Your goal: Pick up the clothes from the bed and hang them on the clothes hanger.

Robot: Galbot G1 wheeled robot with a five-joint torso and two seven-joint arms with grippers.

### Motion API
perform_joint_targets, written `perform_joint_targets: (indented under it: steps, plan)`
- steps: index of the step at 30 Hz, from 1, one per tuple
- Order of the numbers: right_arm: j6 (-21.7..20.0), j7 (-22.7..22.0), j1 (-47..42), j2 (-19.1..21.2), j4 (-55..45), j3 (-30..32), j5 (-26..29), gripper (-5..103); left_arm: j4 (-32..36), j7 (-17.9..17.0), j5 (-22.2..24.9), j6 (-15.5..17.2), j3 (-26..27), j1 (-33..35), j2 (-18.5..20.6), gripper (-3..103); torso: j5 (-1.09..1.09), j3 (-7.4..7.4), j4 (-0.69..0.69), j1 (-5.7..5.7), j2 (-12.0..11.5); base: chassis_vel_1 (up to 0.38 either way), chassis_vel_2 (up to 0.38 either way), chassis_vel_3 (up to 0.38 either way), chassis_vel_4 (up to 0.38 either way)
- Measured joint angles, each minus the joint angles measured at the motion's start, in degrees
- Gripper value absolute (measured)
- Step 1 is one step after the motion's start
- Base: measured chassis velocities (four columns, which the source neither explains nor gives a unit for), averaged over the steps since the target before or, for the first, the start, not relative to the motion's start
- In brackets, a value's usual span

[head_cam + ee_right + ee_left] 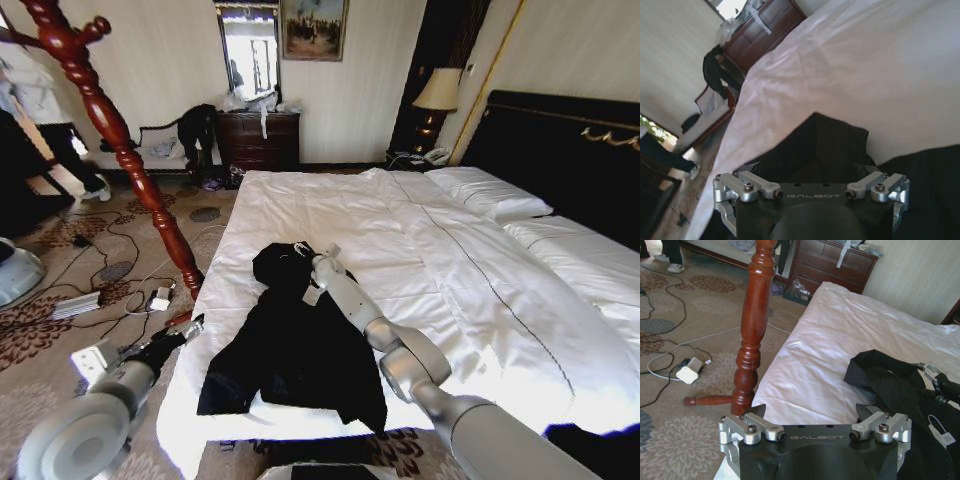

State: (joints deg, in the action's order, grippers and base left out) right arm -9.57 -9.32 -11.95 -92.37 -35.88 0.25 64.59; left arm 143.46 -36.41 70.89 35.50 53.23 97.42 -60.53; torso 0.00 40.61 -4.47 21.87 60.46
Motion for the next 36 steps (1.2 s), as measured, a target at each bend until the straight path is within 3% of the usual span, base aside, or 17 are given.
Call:
perform_joint_targets:
  steps: [4, 6, 8, 11, 13, 17, 19, 20, 22, 24, 25, 27, 29, 31, 32, 36]
  plan:
    - [0.19, -0.33, -2.4, 0.15, -4.42, -4.25, -6.5, 100, -0.05, -0.12, -0.02, 0.03, -0.25, -0.2, 0.0, 100, 0.0, 0.0, 0.0, 0.0, 0.0, 0.0, 0.0, 0.0, 0.0]
    - [0.04, 1.0, -3.8, 2.38, -9.42, -8.02, -9.58, 100, -0.08, -0.27, -0.08, 0.1, -0.78, -0.34, -0.16, 100, 0.01, -0.01, 0.09, 0.0, 0.0, 0.0, 0.0, 0.0, 0.0]
    - [-0.09, 1.61, -3.93, 3.68, -10.57, -9.21, -10.64, 100, -0.1, -0.32, -0.14, 0.11, -1.05, -0.42, -0.25, 100, -0.01, -0.01, 0.04, -0.01, 0.0, 0.0, 0.0, 0.0, 0.0]
    - [-0.05, 1.56, -2.72, 5.4, -8.88, -10.07, -17.07, 100, -0.12, -0.41, -0.32, 0.14, -1.62, -0.76, -0.64, 100, 0.01, 0.0, -0.06, 0.0, 0.0, 0.0, 0.0, 0.0, 0.0]
    - [-2.17, -1.81, -2.03, 6.02, -8.48, -9.4, -16.49, 100, -0.14, -0.56, -0.35, 0.18, -1.7, -0.79, -0.78, 100, 0.01, 0.0, 0.0, 0.02, 0.0, 0.0, 0.0, 0.0, 0.0]
    - [-5.2, -4.21, -1.79, 7.85, -8.52, -8.99, -15.24, 100, -0.17, -0.73, -0.37, 0.19, -1.66, -0.85, -0.75, 100, 0.01, -0.01, 0.03, -0.01, 0.0, 0.0, 0.0, 0.0, 0.0]
    - [-2.43, 0.41, -1.67, 9.3, -6.86, -9.23, -23.19, 100, -0.17, -0.76, -0.37, 0.2, -1.65, -0.98, -0.74, 100, 0.01, 0.0, 0.0, 0.0, 0.0, 0.0, 0.0, 0.0, 0.0]
    - [-2.43, 0.41, -1.67, 9.3, -6.86, -9.23, -23.19, 100, -0.17, -0.76, -0.37, 0.2, -1.65, -0.98, -0.74, 100, 0.01, 0.0, 0.0, 0.0, 0.0, 0.0, 0.0, 0.0, 0.0]
    - [3.27, 11.85, -0.86, 11.17, -3.92, -9.79, -34.4, 100, -0.18, -0.8, -0.57, 0.19, -1.96, -1.0, -0.77, 100, 0.02, 0.01, -0.03, 0.02, -0.01, 0.0, 0.0, 0.0, 0.0]
    - [5.87, 19.44, 0.32, 12.26, -1.75, -10.08, -42.81, 100, -0.19, -0.81, -0.82, 0.19, -2.23, -1.08, -0.83, 100, 0.02, 0.01, -0.01, 0.01, 0.0, 0.0, 0.0, 0.0, 0.0]
    - [5.87, 19.44, 0.32, 12.26, -1.75, -10.08, -42.81, 100, -0.19, -0.81, -0.82, 0.19, -2.23, -1.08, -0.83, 100, 0.02, 0.01, -0.01, 0.01, 0.0, 0.0, 0.0, 0.0, 0.0]
    - [6.57, 26.02, 2.04, 12.95, 1.09, -10.07, -48.94, 100, -0.21, -0.92, -0.96, 0.2, -2.37, -1.17, -0.94, 100, 0.0, 0.0, 0.0, 0.0, 0.0, 0.0, 0.0, 0.0, 0.0]
    - [6.61, 31.88, 3.38, 12.94, 3.58, -9.88, -49.88, 100, -0.21, -0.99, -1.0, 0.21, -2.39, -1.12, -1.01, 100, 0.0, 0.0, 0.01, 0.0, 0.0, 0.0, 0.0, 0.0, 0.0]
    - [6.63, 33.77, 3.78, 12.86, 4.51, -9.88, -50.31, 100, -0.21, -1.1, -1.02, 0.23, -2.38, -1.07, -1.03, 100, 0.01, 0.0, 0.01, 0.01, 0.0, 0.0, 0.0, 0.0, 0.0]
    - [6.88, 38.86, 4.85, 12.34, 7.39, -9.81, -52.53, 100, -0.21, -1.22, -1.15, 0.28, -2.28, -0.83, -1.11, 100, 0.01, 0.0, -0.01, 0.0, 0.0, 0.0, 0.0, 0.0, 0.0]
    - [6.6, 41.33, 6.33, 10.92, 11.48, -9.6, -55.31, 100, -0.21, -1.42, -1.22, 0.31, -1.95, -0.38, -1.28, 100, 0.0, -0.01, 0.02, 0.0, 0.0, 0.0, 0.0, 0.0, 0.0]
